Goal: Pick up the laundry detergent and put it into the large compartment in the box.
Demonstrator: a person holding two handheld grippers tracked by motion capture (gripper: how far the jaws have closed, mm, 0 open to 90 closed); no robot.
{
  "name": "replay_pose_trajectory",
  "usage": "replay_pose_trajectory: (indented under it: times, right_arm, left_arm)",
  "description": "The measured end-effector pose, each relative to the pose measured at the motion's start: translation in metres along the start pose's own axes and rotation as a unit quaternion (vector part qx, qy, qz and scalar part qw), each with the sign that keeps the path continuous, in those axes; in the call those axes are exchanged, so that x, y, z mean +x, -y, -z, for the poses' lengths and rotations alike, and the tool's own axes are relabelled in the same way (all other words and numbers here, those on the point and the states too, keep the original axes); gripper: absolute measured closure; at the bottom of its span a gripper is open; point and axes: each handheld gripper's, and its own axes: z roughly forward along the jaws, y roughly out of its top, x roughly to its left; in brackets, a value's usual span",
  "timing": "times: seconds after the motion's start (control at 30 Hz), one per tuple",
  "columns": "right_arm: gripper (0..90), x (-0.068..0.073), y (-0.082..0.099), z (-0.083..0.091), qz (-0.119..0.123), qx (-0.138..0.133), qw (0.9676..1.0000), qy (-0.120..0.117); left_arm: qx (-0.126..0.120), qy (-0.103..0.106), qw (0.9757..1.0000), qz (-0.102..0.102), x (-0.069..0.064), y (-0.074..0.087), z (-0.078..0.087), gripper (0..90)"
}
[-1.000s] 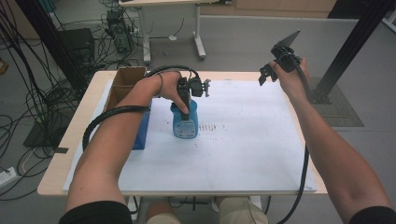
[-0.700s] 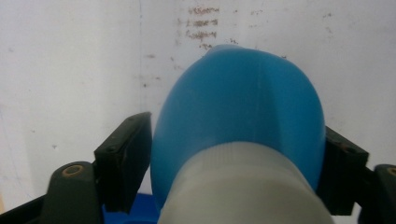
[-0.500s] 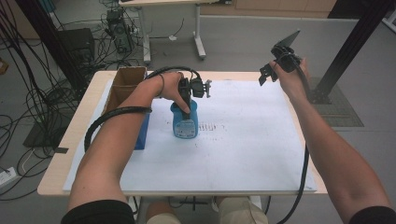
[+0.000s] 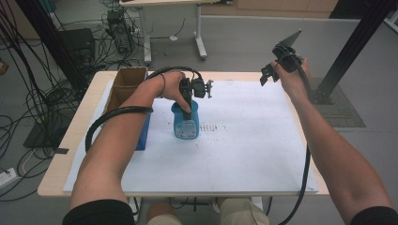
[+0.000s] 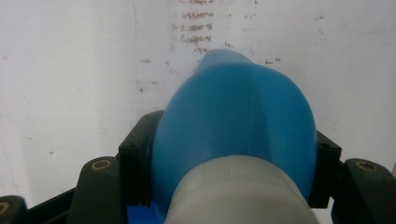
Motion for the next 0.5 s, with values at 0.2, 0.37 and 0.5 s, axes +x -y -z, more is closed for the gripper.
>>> replay_pose_trajectory:
  times: [0.2,0.37,0.5]
  right_arm:
    - [8.6,-0.0003,-0.0013,-0.0015,0.003,0.002,1.0000,-0.004]
    - [8.6,-0.0012,-0.0012,-0.0014,0.001,0.002,1.0000,-0.002]
    - [8.6,-0.0016,-0.0009,-0.0013,0.001,0.002,1.0000,-0.002]
  left_arm:
    - [0.011,0.002,0.9999,0.007,0.0012,-0.0045,0.0001,36.9]
    - [0.018,0.002,0.9998,0.008,0.0018,-0.0081,0.0001,36.8]
    - [0.015,0.004,0.9998,0.009,0.0025,-0.0064,0.0000,36.9]
